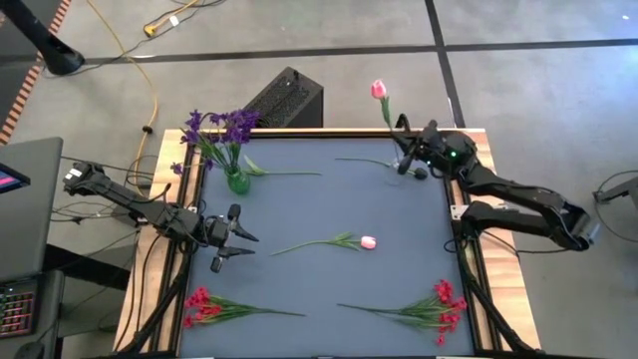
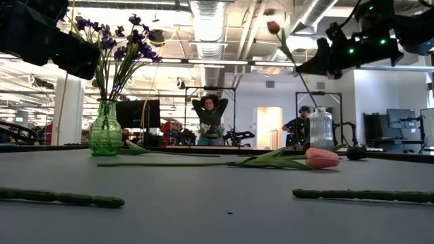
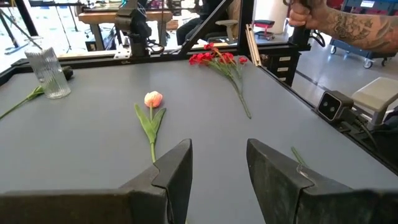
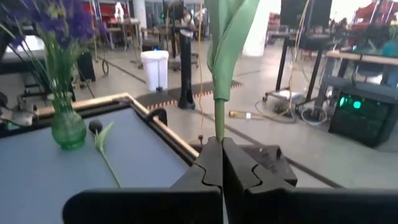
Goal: Sort flowers into vase by color
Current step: Put the top pink flower into the transparent vase
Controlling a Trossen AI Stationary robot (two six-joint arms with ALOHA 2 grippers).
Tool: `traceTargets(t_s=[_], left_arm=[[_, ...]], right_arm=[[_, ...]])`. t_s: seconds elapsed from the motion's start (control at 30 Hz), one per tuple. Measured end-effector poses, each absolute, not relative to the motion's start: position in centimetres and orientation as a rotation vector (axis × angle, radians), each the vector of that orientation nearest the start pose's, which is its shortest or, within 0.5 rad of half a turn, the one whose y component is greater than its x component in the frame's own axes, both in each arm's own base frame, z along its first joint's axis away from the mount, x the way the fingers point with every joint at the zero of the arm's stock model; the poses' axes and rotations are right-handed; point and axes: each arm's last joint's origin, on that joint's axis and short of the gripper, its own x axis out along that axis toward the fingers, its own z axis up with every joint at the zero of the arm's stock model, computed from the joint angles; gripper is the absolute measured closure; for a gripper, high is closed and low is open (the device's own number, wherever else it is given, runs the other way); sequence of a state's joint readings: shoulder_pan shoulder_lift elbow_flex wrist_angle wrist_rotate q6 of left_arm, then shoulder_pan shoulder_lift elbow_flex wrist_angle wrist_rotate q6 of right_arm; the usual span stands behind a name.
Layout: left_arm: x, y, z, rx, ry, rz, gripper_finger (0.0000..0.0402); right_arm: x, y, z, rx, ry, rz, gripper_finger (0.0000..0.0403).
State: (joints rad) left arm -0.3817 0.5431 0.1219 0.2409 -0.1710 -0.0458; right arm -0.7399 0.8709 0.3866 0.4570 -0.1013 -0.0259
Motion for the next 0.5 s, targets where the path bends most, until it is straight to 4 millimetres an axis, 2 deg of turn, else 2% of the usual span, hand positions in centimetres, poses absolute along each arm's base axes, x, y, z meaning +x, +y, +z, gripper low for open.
traceTargets(t_s=[0.23,0.5], left_arm=[[12.9,-4.6,17.7,-0.002,0.186,-0.205,0.0260],[12.8,-4.6,17.3,-0.023,0.199,-0.201,0.0260]], right_arm=[[14.3,-12.6,23.8,-0.025,0.087,-0.635,0.0383],[13.3,-12.0,23.7,-0.043,0.157,-0.638,0.0366]])
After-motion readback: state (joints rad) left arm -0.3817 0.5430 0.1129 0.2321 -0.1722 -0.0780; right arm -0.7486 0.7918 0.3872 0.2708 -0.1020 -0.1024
